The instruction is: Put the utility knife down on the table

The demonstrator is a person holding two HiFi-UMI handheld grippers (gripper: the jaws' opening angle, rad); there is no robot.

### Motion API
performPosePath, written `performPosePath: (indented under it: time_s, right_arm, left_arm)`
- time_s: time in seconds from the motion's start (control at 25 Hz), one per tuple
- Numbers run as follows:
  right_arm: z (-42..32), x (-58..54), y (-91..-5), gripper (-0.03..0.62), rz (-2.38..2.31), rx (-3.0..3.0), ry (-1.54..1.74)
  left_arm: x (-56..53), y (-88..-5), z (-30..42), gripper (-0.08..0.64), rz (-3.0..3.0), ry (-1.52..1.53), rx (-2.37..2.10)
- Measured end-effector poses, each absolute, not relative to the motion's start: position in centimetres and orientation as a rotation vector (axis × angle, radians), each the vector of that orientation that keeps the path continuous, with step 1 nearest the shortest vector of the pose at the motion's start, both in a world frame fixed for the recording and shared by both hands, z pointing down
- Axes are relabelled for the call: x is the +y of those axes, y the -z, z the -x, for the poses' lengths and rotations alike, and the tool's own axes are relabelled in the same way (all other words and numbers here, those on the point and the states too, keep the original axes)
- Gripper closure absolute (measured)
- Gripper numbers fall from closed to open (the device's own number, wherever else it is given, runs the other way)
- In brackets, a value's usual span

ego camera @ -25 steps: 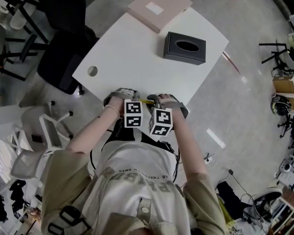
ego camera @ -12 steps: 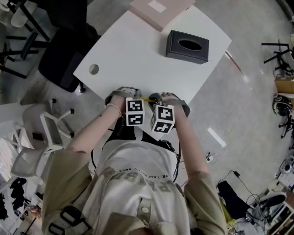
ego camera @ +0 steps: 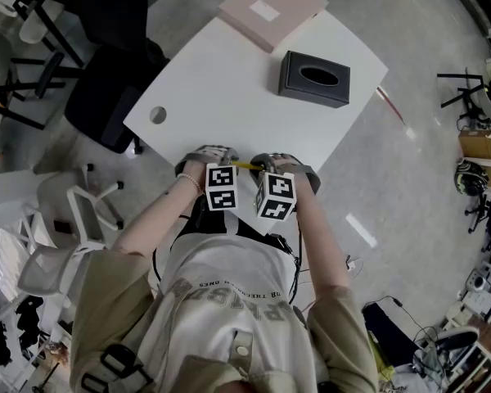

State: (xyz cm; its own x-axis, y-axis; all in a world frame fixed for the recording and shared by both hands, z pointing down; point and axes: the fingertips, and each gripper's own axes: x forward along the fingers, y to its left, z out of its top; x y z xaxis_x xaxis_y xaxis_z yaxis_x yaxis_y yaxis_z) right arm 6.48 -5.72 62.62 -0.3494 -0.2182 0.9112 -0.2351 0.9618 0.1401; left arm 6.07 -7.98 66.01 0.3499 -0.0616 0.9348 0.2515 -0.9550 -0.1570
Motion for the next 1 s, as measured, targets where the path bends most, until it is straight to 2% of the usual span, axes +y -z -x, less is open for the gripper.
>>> performPosePath:
  time_s: [0.16, 0.72, 1.0]
  right_arm:
    - [-6.5, -5.6, -62.9, 0.531, -0.333, -1.963, -0.052]
    - [-6.6, -4.9, -63.5, 0.531, -0.341, -2.012, -0.147]
    - [-7.3, -4.5, -64.5, 0.531, -0.328, -2.000, -0.198]
  left_arm:
    - [-7.9, -66.0, -5.9, 0.486, 2.423, 1.636, -0.180]
    - [-7.8, -66.4, -4.9, 0.329, 2.545, 1.615, -0.208]
    - [-8.8, -66.0, -3.2, 0.317, 2.630, 1.609, -0.134]
